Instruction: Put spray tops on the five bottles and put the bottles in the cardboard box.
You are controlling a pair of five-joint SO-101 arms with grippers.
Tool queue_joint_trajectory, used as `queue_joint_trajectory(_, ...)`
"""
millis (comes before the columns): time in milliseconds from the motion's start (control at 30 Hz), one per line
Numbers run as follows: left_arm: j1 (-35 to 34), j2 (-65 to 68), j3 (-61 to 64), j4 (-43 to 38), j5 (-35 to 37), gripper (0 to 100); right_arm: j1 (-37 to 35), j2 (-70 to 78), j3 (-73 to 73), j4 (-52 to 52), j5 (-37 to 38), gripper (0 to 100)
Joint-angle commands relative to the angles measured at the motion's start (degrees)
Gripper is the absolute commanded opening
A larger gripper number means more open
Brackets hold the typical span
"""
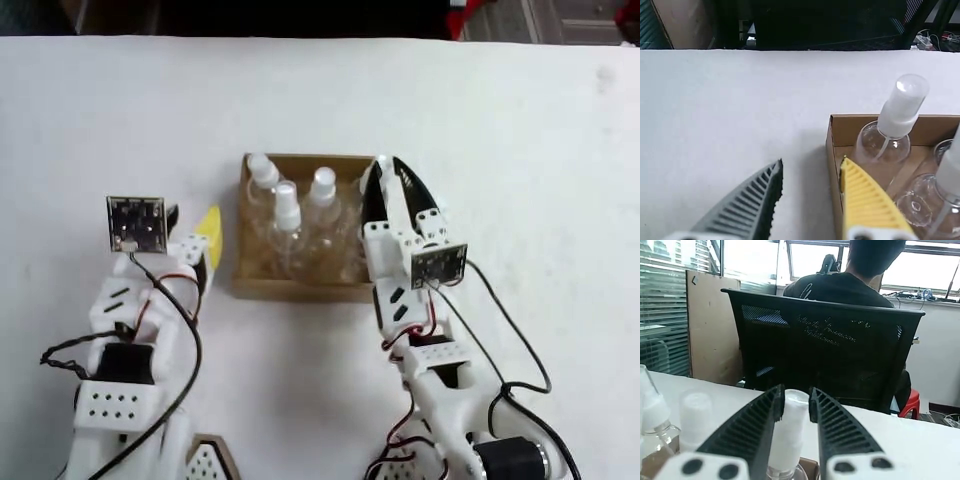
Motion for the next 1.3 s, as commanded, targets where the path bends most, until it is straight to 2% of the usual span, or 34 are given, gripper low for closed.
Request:
queue_joint_trajectory(0, 0.1, -1.2, -0.5, -1.5, -0.8, 18, 0.0, 0.0, -0.7, -0.5, 0.2, 1.5)
queue_joint_trajectory(133, 0.1, -1.2, -0.5, -1.5, -0.8, 18, 0.0, 0.0, -1.0, 2.4, 0.4, 1.5)
queue_joint_trajectory(333, 0.1, -1.2, -0.5, -1.5, -0.8, 18, -2.7, 0.0, -0.8, 2.6, 5.4, 1.5)
queue_joint_trajectory(967, 0.1, -1.2, -0.5, -1.5, -0.8, 18, -3.2, 3.7, -3.6, 5.5, 5.4, 2.1)
queue_joint_trajectory(1167, 0.1, -1.2, -0.5, -1.5, -0.8, 18, -3.2, 3.2, -3.3, 5.8, 5.2, 11.4)
queue_joint_trajectory(1267, 0.1, -1.2, -0.5, -1.5, -0.8, 18, -3.2, 3.1, -3.3, 5.8, 5.2, 12.7)
